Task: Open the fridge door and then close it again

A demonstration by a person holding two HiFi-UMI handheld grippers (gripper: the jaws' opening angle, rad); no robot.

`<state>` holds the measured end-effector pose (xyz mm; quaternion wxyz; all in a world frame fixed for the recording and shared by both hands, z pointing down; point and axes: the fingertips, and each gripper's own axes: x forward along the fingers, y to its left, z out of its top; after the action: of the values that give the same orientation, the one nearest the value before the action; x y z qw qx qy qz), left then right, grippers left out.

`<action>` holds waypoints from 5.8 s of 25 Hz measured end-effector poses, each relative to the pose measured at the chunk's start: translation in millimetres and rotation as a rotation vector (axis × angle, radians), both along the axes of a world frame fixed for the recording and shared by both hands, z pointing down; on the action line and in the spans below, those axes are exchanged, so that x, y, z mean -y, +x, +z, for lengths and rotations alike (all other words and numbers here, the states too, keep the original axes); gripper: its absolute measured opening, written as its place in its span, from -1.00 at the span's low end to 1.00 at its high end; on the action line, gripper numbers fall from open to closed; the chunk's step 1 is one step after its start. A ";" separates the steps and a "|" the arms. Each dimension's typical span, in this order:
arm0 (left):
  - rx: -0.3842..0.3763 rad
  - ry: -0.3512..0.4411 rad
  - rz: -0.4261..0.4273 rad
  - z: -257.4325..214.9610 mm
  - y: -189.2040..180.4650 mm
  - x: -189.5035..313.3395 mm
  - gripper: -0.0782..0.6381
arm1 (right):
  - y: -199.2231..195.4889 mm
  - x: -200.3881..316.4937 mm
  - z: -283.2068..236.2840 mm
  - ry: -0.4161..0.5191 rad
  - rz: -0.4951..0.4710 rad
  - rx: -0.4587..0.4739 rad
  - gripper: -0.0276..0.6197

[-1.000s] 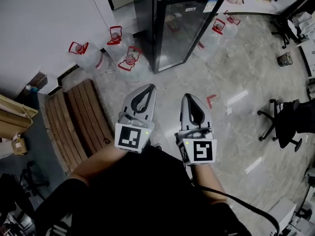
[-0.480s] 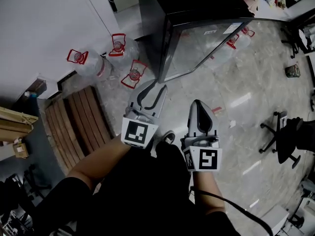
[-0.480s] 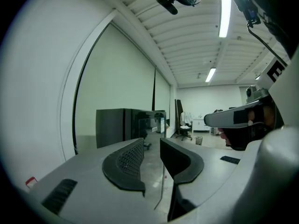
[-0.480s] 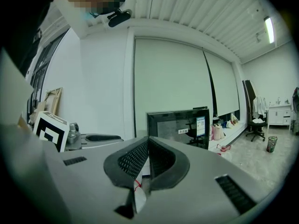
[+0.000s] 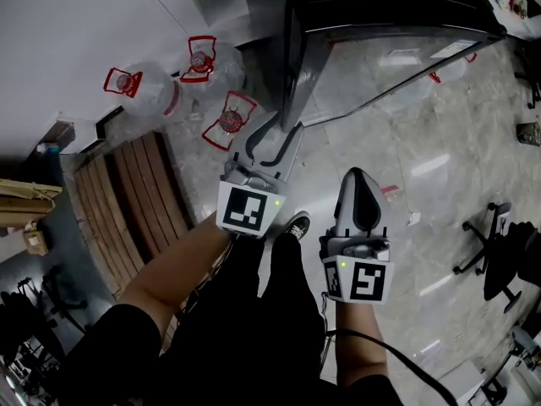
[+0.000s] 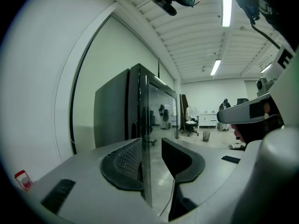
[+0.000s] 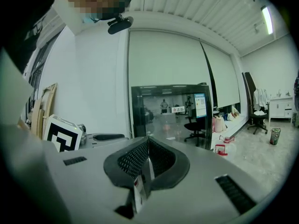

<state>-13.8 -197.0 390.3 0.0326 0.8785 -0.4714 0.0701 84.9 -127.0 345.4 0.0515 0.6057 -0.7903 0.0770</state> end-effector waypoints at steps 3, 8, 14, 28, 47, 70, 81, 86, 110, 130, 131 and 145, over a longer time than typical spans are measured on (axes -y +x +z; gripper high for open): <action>0.000 0.016 -0.013 18.9 3.2 19.8 -0.43 | 8.9 11.2 27.4 -0.027 0.011 0.000 -0.87; 0.007 0.042 -0.026 39.6 10.1 40.8 -0.43 | 21.9 20.1 69.2 -0.075 0.041 0.028 -0.87; 0.019 0.052 -0.029 55.6 18.0 60.6 -0.43 | 24.7 31.5 94.9 -0.106 0.038 0.048 -0.87; -0.059 0.010 -0.067 58.2 13.5 62.3 -0.55 | 52.5 16.3 107.1 -0.139 0.105 0.065 -0.87; 0.007 -0.013 -0.008 55.5 110.2 -71.6 -0.66 | 113.7 -43.8 87.5 -0.118 0.225 0.061 -0.87; 0.019 0.015 -0.003 51.7 137.7 -90.0 -0.67 | 156.0 -56.2 98.7 -0.130 0.287 0.075 -0.87; 0.041 0.030 -0.044 57.7 104.8 -64.3 -0.65 | 138.2 -44.7 103.5 -0.135 0.263 0.084 -0.87; 0.069 0.059 -0.074 59.1 80.2 -38.5 -0.62 | 127.6 -39.7 106.8 -0.143 0.244 0.086 -0.87; 0.030 0.112 -0.160 58.1 14.3 63.2 -0.56 | 105.2 -6.7 99.9 -0.143 0.203 0.075 -0.87; -0.027 0.063 -0.147 -9.5 3.8 -26.6 -0.76 | 34.9 -0.4 28.5 -0.035 0.028 0.070 -0.87; -0.032 0.059 -0.139 -18.5 3.6 -33.6 -0.76 | 27.7 -2.6 20.0 -0.033 0.015 0.071 -0.87; -0.062 0.061 -0.032 -115.5 17.8 -92.3 -0.76 | -17.6 -31.1 -70.3 0.038 -0.095 0.060 -0.87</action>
<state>4.0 -104.8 274.8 0.0215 0.8733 -0.4860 0.0281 67.4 -95.8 275.0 0.0198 0.5657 -0.8207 0.0779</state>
